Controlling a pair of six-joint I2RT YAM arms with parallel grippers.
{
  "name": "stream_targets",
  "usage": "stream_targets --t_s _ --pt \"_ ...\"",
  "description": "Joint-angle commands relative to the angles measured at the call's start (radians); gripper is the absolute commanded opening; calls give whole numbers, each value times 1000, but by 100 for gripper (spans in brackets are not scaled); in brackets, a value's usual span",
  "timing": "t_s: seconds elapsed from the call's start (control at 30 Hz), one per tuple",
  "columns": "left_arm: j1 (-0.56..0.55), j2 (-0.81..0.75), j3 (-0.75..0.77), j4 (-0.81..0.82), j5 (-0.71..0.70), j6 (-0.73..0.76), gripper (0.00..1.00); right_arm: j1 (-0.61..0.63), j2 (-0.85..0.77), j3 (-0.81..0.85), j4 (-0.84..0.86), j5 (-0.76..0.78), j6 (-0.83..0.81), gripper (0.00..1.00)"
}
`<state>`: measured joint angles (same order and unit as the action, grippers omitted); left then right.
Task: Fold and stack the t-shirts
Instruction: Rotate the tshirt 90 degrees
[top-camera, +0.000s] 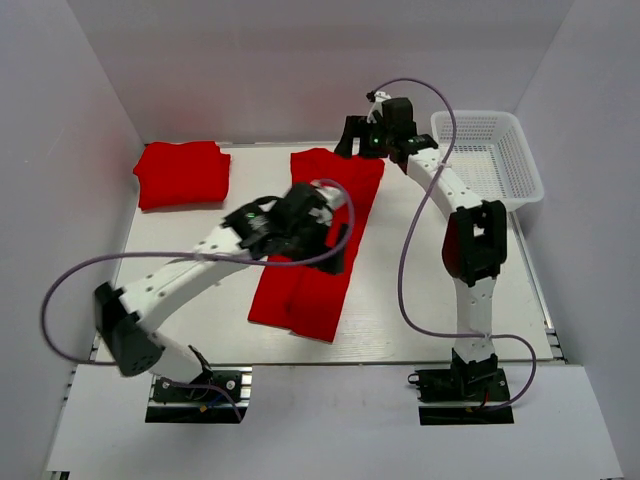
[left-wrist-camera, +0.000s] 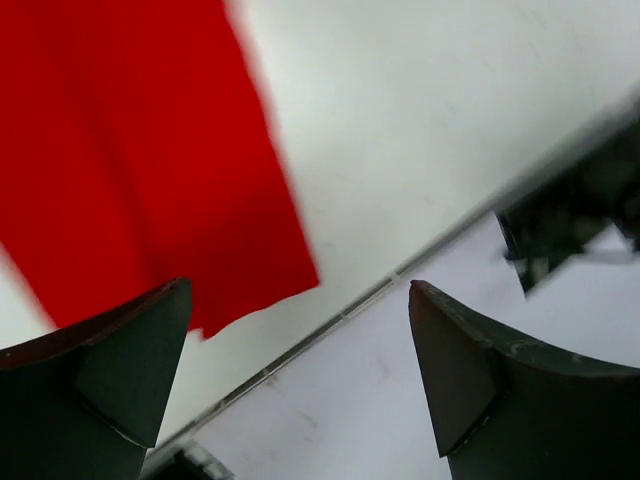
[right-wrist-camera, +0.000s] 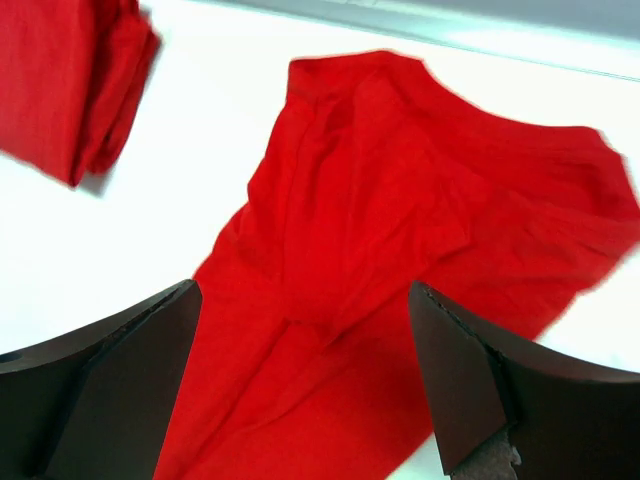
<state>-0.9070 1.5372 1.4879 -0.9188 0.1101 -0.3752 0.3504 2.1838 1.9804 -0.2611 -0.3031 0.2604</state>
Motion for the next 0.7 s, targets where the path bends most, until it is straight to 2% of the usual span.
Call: stream_targets --t_s 0.0,0.07,0.1,0.17,0.23,0.33,0.47,0.57,0.67 --pt "97 -115 -73 -147 -375 -229 99 74 -71 -61 -146 226 31 90" --pt "147 -135 -118 -207 -447 -315 99 107 -103 -115 -185 263 72 90" --pt "175 -135 -133 -218 -463 -333 99 163 -107 -142 -199 371 82 90" --pt "279 -135 -187 -198 -463 -355 99 209 -98 -147 -251 468 167 90" --pt "398 -147 -254 -97 -411 -324 99 246 -84 -123 -318 559 213 90" --pt "534 -103 -279 -10 -316 -265 99 275 -49 -95 -343 605 324 90" --pt "628 -52 -343 76 -129 -205 99 309 83 23 -391 700 371 90" --pt "654 -83 -403 159 -101 -217 99 311 177 145 -412 719 410 90" --pt "666 -115 -414 196 -92 -206 99 302 241 182 -402 755 425 90"
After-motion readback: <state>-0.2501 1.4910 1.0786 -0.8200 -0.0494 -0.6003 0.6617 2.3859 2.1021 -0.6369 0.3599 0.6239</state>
